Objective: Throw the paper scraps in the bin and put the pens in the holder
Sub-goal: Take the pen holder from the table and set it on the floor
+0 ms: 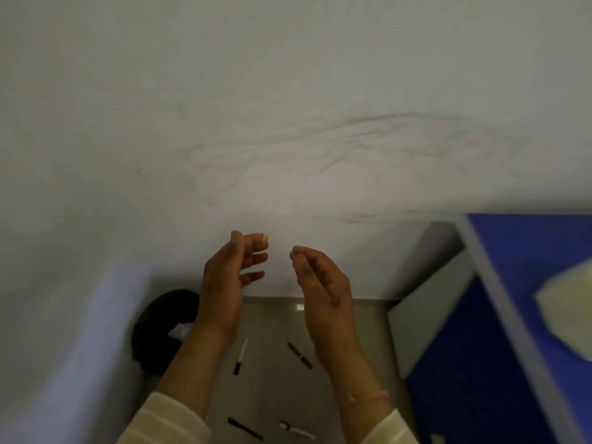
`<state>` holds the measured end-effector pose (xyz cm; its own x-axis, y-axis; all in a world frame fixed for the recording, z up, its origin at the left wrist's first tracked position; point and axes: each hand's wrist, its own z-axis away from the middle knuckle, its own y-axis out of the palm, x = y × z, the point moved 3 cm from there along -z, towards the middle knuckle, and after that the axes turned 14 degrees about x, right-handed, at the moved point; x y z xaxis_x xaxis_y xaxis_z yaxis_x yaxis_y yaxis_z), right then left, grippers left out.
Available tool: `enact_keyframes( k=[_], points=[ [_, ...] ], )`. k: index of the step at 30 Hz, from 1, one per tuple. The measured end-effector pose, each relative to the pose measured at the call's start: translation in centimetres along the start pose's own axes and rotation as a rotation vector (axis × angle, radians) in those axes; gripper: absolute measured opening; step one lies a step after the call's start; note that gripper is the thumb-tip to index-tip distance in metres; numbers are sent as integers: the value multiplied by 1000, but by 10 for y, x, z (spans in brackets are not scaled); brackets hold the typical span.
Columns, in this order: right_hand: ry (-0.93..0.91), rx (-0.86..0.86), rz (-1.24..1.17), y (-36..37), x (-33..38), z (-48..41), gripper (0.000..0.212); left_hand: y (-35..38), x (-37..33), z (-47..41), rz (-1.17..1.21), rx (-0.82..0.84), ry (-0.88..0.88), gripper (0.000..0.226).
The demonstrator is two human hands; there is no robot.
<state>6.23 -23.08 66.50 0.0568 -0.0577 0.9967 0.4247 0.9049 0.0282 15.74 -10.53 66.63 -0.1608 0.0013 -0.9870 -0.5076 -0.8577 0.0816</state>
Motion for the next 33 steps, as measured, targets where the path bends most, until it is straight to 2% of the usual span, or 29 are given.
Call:
enact_keyframes(
  k=[6,10,12,14,16,17,19,21,26,30,33],
  points=[
    [-39,-266,107,-134,102,49,32,157,-72,-3,-94,241,16,55],
    [-95,-553,429,-246,138,84,49,266,-95,-8,-125,416,40,68],
    [-130,-690,547,-299,141,101,48,313,-97,-10,-145,472,31,80],
    [-93,-801,502,-345,135,115,38,355,-96,-8,-151,513,9,82],
    [-9,-868,275,-384,117,125,32,393,-89,-3,-155,560,-30,81],
    [14,-880,140,-395,106,126,36,407,-84,-1,-152,575,-46,85],
    [49,-902,-49,-408,83,126,46,428,-69,2,-166,595,-60,98],
    [82,-899,-139,-409,68,123,50,440,-51,3,-175,628,-81,101],
    [95,-847,-222,-389,47,113,47,442,-22,9,-74,651,-161,110],
    [30,-775,-167,-356,58,101,54,413,-25,13,22,554,-139,85],
    [-25,-690,-96,-314,69,81,54,365,-34,10,63,478,-81,78]
  ],
)
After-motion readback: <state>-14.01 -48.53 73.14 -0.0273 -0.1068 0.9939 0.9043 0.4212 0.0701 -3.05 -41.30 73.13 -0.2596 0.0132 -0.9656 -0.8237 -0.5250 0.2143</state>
